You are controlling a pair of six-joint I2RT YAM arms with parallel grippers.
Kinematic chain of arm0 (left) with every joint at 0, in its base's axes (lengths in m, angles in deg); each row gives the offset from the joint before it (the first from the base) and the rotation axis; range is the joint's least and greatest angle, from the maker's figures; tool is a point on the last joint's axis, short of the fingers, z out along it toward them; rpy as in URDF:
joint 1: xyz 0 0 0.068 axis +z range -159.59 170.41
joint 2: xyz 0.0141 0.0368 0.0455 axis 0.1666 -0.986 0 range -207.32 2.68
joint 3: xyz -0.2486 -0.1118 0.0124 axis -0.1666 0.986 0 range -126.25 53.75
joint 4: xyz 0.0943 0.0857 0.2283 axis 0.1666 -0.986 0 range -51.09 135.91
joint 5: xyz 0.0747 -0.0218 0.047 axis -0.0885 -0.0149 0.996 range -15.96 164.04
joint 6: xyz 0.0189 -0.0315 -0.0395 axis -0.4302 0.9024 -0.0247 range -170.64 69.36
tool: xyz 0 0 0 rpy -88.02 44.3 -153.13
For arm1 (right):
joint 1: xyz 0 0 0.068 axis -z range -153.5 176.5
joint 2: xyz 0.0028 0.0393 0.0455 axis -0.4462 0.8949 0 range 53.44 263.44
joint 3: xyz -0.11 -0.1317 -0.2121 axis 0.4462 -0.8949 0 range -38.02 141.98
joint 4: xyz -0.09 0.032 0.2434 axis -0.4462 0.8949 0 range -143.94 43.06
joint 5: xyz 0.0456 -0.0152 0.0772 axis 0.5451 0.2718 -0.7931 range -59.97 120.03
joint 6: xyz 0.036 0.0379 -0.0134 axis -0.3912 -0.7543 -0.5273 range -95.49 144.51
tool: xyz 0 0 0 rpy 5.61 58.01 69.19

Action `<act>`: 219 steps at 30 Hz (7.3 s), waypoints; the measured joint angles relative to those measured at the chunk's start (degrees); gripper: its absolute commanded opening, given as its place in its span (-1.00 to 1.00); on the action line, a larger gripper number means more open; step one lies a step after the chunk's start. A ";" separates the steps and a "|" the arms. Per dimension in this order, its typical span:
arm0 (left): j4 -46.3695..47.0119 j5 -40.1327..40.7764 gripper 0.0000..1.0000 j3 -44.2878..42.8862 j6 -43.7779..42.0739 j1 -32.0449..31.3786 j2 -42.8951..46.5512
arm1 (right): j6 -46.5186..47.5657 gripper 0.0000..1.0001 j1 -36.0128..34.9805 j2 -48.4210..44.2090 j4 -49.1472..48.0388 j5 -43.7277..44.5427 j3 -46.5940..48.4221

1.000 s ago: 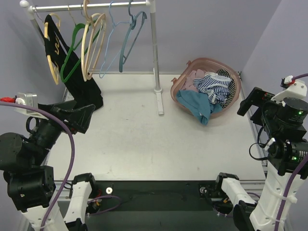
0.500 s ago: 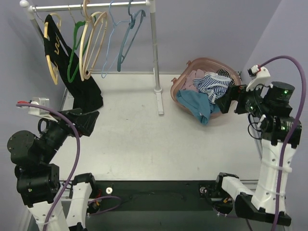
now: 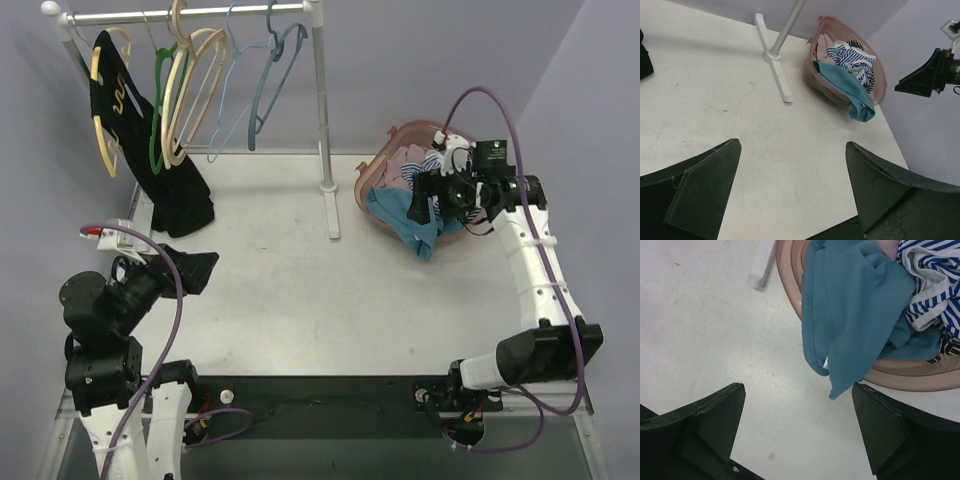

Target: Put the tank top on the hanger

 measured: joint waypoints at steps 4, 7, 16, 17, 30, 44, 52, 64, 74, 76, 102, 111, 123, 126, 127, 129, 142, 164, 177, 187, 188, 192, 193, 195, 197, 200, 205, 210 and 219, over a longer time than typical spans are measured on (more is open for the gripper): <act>0.04 0.04 0.95 3.32 0.04 0.00 1.29 | 0.17 0.64 -1.73 6.82 -1.62 6.01 0.11; 0.04 0.04 0.94 5.29 0.04 0.00 2.19 | 0.46 0.52 -1.73 12.90 -3.21 10.01 0.13; 0.35 0.07 0.95 8.72 0.07 -0.31 3.19 | 1.05 0.03 -1.81 23.19 -5.01 13.55 2.14; 0.31 0.07 0.95 8.76 0.04 -0.31 3.19 | 1.03 -0.12 -1.84 23.54 -5.20 13.57 2.21; 0.37 0.11 0.94 8.24 0.17 -0.63 3.30 | 0.87 -1.00 -1.40 21.18 -5.99 12.15 3.28; 1.66 -3.67 0.95 5.51 6.32 -0.68 1.90 | -4.55 -1.00 7.52 6.29 -0.13 0.94 39.74; 2.32 -8.52 0.95 4.61 7.67 -0.76 1.77 | -6.78 -1.00 4.46 7.23 0.28 -0.74 53.09; 5.46 -12.26 0.95 4.48 9.97 -0.79 1.16 | -16.37 -1.00 -1.07 5.73 -9.64 -2.21 55.54; 7.10 -12.66 0.95 4.72 10.69 -0.81 1.07 | -25.46 -1.00 -8.17 1.55 -18.99 -4.98 52.92; 7.58 -12.81 0.95 5.29 11.21 -0.81 1.11 | -24.52 -1.00 -10.78 -0.11 -18.58 -4.96 49.20; 1.18 -14.97 0.89 11.74 8.20 -1.07 -0.85 | -16.74 0.36 -40.52 21.35 -17.16 18.49 17.20; 1.84 -9.86 0.84 15.61 5.29 -6.97 -3.78 | -17.94 0.40 -29.77 13.60 -19.06 11.47 6.29; 12.20 26.01 0.66 3.91 0.63 -68.94 -36.13 | -16.48 0.69 -10.14 -25.00 -16.39 -3.23 -28.15; 12.35 32.68 0.45 3.23 -0.44 -79.93 -40.50 | -14.60 0.68 -4.52 -32.44 -14.10 -4.52 -32.59; 11.98 34.69 0.42 2.56 -0.52 -82.64 -42.80 | -13.73 0.67 -2.69 -34.93 -13.09 -5.35 -34.18; 10.88 37.44 0.35 0.46 -0.52 -85.26 -47.67 | -11.78 0.65 1.68 -38.82 -11.28 -6.60 -37.24; 9.62 46.16 0.24 -16.06 -5.01 -87.36 -78.14 | 2.21 0.59 14.56 -42.99 -3.87 -9.57 -42.25; 19.50 39.87 -1.00 4.98 6.19 -69.46 -47.39 | 21.99 0.47 0.35 -35.21 3.39 -19.17 -40.70; 26.45 26.64 -1.00 25.24 17.51 -56.98 -22.40 | 23.85 0.47 -30.69 -20.85 -6.51 0.00 -45.68; 28.61 23.50 -1.00 29.51 20.31 -54.49 -18.56 | 20.81 0.42 -42.21 -8.37 -19.30 8.50 -45.90; 29.07 23.28 -1.00 29.79 20.50 -54.40 -18.51 | 19.58 0.43 -43.19 -6.64 -20.31 8.57 -45.07; 31.28 22.32 -1.00 31.74 21.09 -53.90 -17.94 | 11.89 0.43 -45.11 -1.66 -24.92 8.96 -42.27; 31.58 22.27 -1.00 32.17 21.16 -53.75 -17.68 | 8.92 0.43 -45.24 -0.96 -26.25 9.20 -41.94; 31.91 22.12 -1.00 32.92 21.33 -53.22 -16.94 | 3.10 0.42 -45.24 -0.31 -28.52 9.77 -41.90; 32.59 22.10 -1.00 33.81 21.75 -52.65 -15.87 | -0.74 0.39 -45.29 -0.24 -29.51 10.38 -41.90; 33.90 22.10 -1.00 35.60 22.51 -52.00 -14.10 | -4.94 0.32 -45.35 -0.02 -31.15 11.72 -41.90; 34.75 22.03 -1.00 37.13 23.63 -50.99 -12.44 | -8.07 0.22 -47.21 2.73 -32.98 14.69 -41.90; 37.13 21.73 -1.00 37.59 24.28 -50.47 -11.56 | -10.69 0.09 -48.28 6.47 -33.97 17.51 -41.90; 39.69 21.03 -1.00 39.95 25.11 -49.20 -10.25 | -12.68 -0.73 -46.93 9.66 -34.73 20.20 -41.70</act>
